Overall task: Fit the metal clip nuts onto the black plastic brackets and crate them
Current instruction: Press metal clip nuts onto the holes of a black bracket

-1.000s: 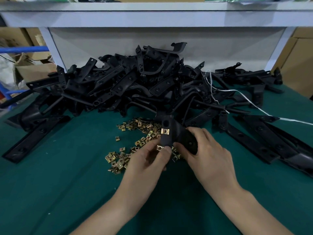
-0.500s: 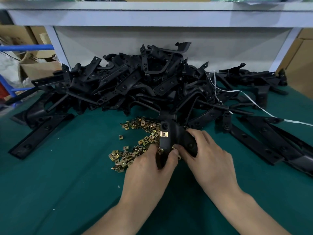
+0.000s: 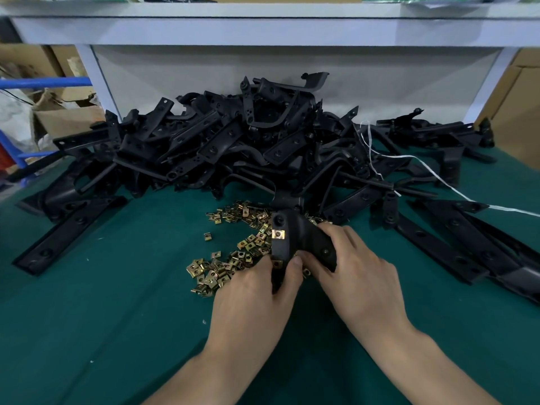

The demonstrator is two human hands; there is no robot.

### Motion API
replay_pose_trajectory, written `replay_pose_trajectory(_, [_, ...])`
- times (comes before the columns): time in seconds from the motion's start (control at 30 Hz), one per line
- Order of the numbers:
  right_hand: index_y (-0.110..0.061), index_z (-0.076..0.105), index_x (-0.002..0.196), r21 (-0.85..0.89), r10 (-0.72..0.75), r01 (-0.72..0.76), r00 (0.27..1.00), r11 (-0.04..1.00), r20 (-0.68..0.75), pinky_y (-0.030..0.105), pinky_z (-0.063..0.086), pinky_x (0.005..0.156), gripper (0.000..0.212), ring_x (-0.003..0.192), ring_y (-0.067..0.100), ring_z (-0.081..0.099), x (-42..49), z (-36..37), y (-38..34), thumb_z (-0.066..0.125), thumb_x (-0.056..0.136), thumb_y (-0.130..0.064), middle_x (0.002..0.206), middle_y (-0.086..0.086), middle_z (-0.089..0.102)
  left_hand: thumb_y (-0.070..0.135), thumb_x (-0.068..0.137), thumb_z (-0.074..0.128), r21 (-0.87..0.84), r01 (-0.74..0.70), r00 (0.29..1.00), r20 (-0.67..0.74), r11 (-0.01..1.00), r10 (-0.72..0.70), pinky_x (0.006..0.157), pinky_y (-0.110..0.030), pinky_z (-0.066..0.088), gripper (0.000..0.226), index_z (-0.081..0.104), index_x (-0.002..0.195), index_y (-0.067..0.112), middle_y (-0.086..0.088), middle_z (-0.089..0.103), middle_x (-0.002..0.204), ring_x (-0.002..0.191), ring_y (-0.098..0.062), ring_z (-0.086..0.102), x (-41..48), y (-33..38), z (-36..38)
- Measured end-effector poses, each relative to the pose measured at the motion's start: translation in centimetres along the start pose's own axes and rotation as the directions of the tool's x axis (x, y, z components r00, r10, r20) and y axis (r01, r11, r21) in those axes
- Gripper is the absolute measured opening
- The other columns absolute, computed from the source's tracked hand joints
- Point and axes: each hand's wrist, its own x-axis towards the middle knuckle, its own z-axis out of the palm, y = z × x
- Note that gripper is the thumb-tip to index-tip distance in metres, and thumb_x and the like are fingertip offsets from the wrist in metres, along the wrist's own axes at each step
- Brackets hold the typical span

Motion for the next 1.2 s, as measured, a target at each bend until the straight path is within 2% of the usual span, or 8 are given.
replay_pose_trajectory(0.23, [-0.029,0.058,0.126,-0.013,0.0,0.0,1.0,1.0,0.008,0.018,0.024,0.047,0.056,0.073,0.015,0.069,0.04,-0.01,0.03,0.043,0.087,-0.067,0.11,-0.015,0.063,0.067,0.091,0.039,0.005,-0.023,1.0,-0.011,1.0,0.023,0.043,-0.02,0.021,0.046,0.038,0.063,0.03,0.009,0.038,0.043,0.045,-0.011,0.045,-0.04,-0.16,0.11])
replay_pose_trajectory(0.3, [-0.03,0.057,0.126,-0.001,0.002,-0.002,1.0,1.0,0.013,0.019,0.026,0.048,0.059,0.074,0.015,0.069,0.07,-0.04,0.04,0.039,0.087,-0.069,0.111,-0.015,0.062,0.071,0.089,0.035,-0.003,-0.026,1.0,-0.014,1.0,0.026,0.044,-0.02,0.022,0.048,0.04,0.065,0.03,0.009,0.04,0.044,0.046,-0.011,0.046,-0.07,-0.17,0.1])
replay_pose_trajectory(0.43, [-0.03,0.057,0.129,0.009,0.009,-0.009,1.0,1.0,0.012,0.021,0.029,0.05,0.066,0.08,0.017,0.068,0.19,0.08,0.3,0.032,0.085,-0.073,0.113,-0.015,0.062,0.074,0.087,0.034,0.007,-0.012,1.0,-0.006,1.0,0.012,0.049,-0.032,0.033,0.05,0.043,0.069,0.028,0.006,0.047,0.05,0.052,-0.015,0.052,-0.11,-0.17,0.22])
replay_pose_trajectory(0.57, [-0.032,0.055,0.132,-0.028,0.009,-0.007,0.999,1.0,0.039,0.027,0.035,0.055,0.068,0.082,0.016,0.068,0.27,0.35,0.37,0.029,0.085,-0.075,0.114,-0.017,0.061,0.067,0.09,0.037,0.055,-0.033,0.999,-0.004,0.998,0.033,0.046,-0.028,0.031,0.043,0.039,0.069,0.029,0.006,0.045,0.049,0.048,-0.015,0.05,-0.26,0.0,0.32])
replay_pose_trajectory(0.83, [-0.032,0.058,0.131,-0.069,-0.005,0.008,0.999,0.998,0.047,0.028,0.034,0.054,0.063,0.077,0.02,0.069,0.29,0.55,0.34,0.038,0.087,-0.072,0.106,-0.015,0.062,0.059,0.093,0.037,0.097,-0.032,0.999,-0.019,0.995,0.034,0.049,-0.037,0.046,0.043,0.041,0.067,0.024,0.004,0.047,0.05,0.049,-0.021,0.053,-0.23,0.1,0.62])
replay_pose_trajectory(1.03, [-0.033,0.056,0.134,-0.083,-0.002,0.007,0.998,0.996,0.063,0.028,0.036,0.054,0.066,0.078,0.02,0.069,0.34,0.49,0.3,0.034,0.087,-0.073,0.107,-0.015,0.061,0.058,0.092,0.039,0.087,-0.027,0.999,-0.021,0.996,0.029,0.046,-0.034,0.039,0.044,0.036,0.063,0.025,0.006,0.043,0.048,0.046,-0.02,0.05,-0.23,0.1,0.63])
replay_pose_trajectory(1.2, [-0.033,0.053,0.136,-0.095,-0.007,0.015,0.997,0.995,0.081,0.03,0.04,0.055,0.066,0.079,0.02,0.069,0.33,0.5,0.31,0.034,0.088,-0.073,0.109,-0.015,0.059,0.059,0.093,0.039,0.113,-0.035,0.998,-0.041,0.993,0.04,0.042,-0.029,0.027,0.049,0.033,0.057,0.026,0.006,0.037,0.043,0.041,-0.016,0.043,-0.25,-0.01,0.62])
